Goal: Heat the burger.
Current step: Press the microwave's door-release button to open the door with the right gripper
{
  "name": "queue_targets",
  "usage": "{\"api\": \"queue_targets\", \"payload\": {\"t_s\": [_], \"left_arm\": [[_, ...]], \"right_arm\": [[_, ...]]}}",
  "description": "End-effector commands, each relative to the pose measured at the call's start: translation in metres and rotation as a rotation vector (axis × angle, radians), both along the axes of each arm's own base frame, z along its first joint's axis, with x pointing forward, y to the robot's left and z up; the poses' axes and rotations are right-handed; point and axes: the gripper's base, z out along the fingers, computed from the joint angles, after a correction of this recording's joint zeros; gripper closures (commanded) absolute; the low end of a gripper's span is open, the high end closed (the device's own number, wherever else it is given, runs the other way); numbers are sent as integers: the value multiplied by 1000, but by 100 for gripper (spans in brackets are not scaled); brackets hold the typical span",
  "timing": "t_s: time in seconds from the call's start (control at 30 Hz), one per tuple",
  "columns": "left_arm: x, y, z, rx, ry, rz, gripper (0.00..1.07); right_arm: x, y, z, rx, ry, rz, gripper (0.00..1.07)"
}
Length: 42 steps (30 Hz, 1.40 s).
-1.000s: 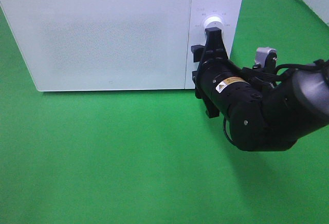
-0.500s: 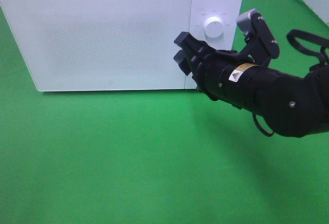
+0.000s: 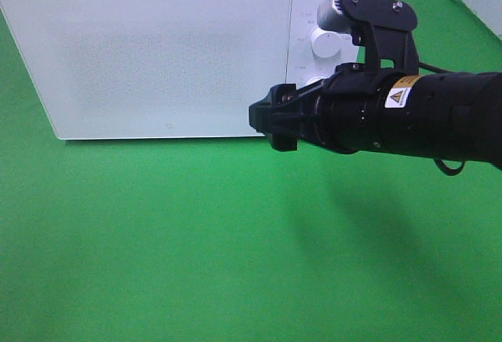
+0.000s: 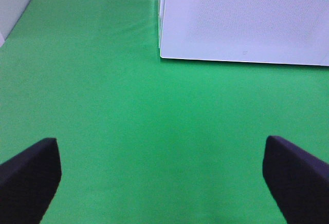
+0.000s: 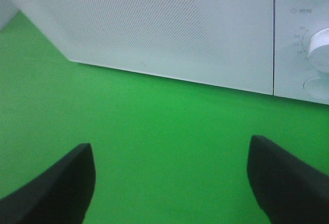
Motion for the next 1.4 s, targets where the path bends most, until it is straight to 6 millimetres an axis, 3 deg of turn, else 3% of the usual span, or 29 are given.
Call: {"api": "queue_targets", "payload": {"t_s": [0.03,0.4,0.57,0.67,0.73,1.13,1.4], "left_arm": [[-2,-1,0,-8,-24,-3,7],[-2,-1,0,-8,-24,-3,7],[-2,-1,0,-8,-24,-3,7],[-2,-1,0,-8,-24,-3,7],[-2,-1,0,-8,-24,-3,7],[-2,-1,0,-8,-24,-3,7],[-2,-1,0,-8,-24,-3,7]], "right_arm": [[-14,-8,11,-111,10,110,30],[-46,-50,40,-290,90,176,31],[-70,-78,64,-336,52,99,31],[-74,-83,68,-343,48,79,31],[-91,-102,76,-377,56,21,31],[-137,-139,94,-339,17,-41,31],[-165,-173,99,-299,-96,-276,31]]}}
